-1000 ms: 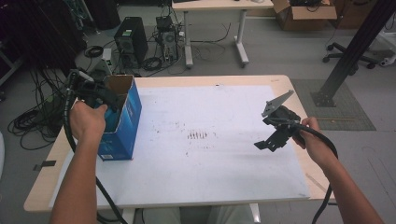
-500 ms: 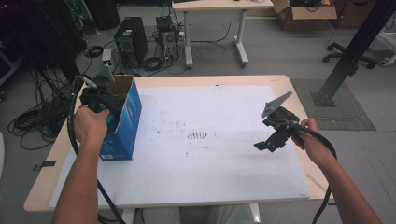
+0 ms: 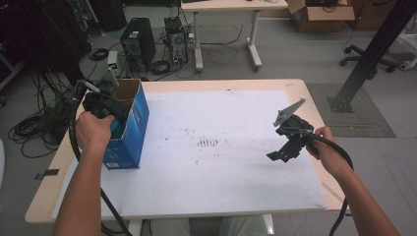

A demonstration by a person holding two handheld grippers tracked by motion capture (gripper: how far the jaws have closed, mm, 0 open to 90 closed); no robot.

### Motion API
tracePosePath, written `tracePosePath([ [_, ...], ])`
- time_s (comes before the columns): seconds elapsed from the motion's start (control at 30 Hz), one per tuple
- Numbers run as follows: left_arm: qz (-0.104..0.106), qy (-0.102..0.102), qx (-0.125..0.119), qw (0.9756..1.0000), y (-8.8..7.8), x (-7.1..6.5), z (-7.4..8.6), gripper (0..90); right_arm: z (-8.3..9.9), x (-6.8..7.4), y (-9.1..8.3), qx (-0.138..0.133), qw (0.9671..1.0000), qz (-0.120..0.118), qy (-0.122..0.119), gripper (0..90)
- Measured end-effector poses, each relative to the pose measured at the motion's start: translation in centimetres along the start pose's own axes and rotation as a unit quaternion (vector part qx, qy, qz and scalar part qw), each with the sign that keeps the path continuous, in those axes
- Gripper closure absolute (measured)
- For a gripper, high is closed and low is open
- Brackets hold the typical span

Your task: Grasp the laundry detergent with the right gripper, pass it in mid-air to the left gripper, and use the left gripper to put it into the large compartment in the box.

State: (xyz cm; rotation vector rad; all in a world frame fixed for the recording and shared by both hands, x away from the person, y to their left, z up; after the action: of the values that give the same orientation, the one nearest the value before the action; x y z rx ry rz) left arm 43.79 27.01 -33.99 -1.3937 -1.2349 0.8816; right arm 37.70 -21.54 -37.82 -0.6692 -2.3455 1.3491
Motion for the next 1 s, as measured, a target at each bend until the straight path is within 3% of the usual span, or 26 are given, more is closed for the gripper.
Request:
tracePosePath([
  [0.23, 0.001, -0.002, -0.009, 1.0000, -1.0, 0.2, 0.1, 30.6, 0.1, 0.3, -0.2, 0.002, 1.0000, -0.004, -0.002, 2.9],
  [0.47, 0.000, 0.002, -0.028, 0.9996, -4.0, 0.2, 0.1, 23.2, 0.1, 0.5, -0.7, -0.002, 1.0000, -0.001, -0.002, 2.9],
  [0.73, -0.015, 0.034, -0.047, 0.9982, -8.9, -1.0, 0.2, 20.8, 0.1, 1.0, -1.6, -0.010, 0.9999, 0.004, -0.005, 2.9],
  [1.0, -0.018, 0.082, -0.063, 0.9945, -12.7, -3.8, 0.9, 19.2, 0.2, 1.5, -3.0, -0.017, 0.9998, 0.012, -0.004, 2.9],
])
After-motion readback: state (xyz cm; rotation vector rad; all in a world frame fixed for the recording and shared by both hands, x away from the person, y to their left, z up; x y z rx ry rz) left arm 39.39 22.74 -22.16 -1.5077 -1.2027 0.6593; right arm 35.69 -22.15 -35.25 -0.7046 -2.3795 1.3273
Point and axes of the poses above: each handheld gripper's, and its own axes: y roughly forward along the jaws, z roughly out of its underside, x roughly to its left, the point moved 7 cm from there along y, roughly forward along the jaws, and after that the axes turned 8 degrees about y, right-handed, at the moved point
